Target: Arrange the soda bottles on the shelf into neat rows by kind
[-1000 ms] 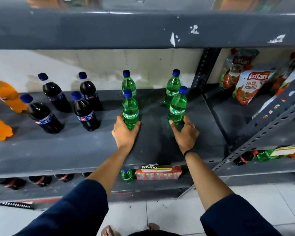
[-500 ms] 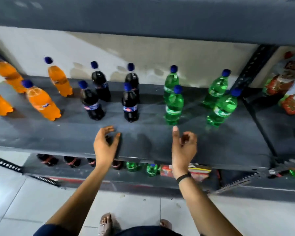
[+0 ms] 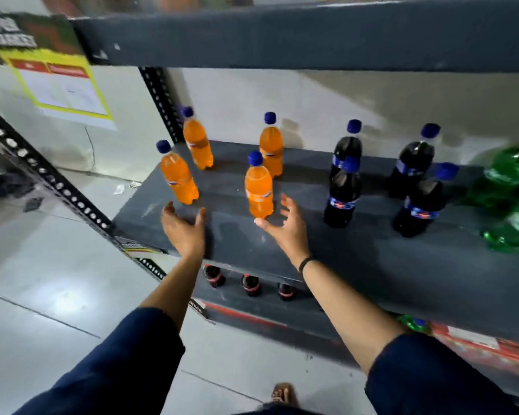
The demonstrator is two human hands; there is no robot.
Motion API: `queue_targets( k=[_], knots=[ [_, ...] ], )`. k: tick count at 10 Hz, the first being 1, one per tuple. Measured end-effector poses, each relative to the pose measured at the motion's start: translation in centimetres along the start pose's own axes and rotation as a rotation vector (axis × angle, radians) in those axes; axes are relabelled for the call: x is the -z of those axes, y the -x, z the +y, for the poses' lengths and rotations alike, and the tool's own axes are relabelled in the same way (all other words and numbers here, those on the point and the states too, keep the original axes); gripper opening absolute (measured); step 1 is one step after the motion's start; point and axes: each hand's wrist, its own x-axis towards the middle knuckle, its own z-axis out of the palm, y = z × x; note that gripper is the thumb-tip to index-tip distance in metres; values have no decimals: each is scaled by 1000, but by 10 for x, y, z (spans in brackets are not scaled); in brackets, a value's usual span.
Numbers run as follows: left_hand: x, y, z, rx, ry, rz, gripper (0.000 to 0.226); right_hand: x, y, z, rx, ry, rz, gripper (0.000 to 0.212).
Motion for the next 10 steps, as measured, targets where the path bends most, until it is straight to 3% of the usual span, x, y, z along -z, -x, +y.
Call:
queue_targets(
  k=[1,3,5,7,9,10],
  knots=[
    [-2,-32,5,33,-38,-44,84,-4,-20,-4,41,48,-57,74],
    [-16,-61,-4,6,-240,-89,71,-17,-31,1,-22,180,39,45],
    [-22,-59,-8,-31,-302,-38,70,-34,-30,-1,-28,270,174,64],
    [-22,-59,-8,-29,-280,-22,67,-39,-28,6,-3,326,201,58],
    [-20,-60,-8,-63,-227,-25,67,-37,-25,9,62,346,177,80],
    [-13,-56,-10,-36,-152,-15,79,-22,-11,17,120,251,204,87]
  ],
)
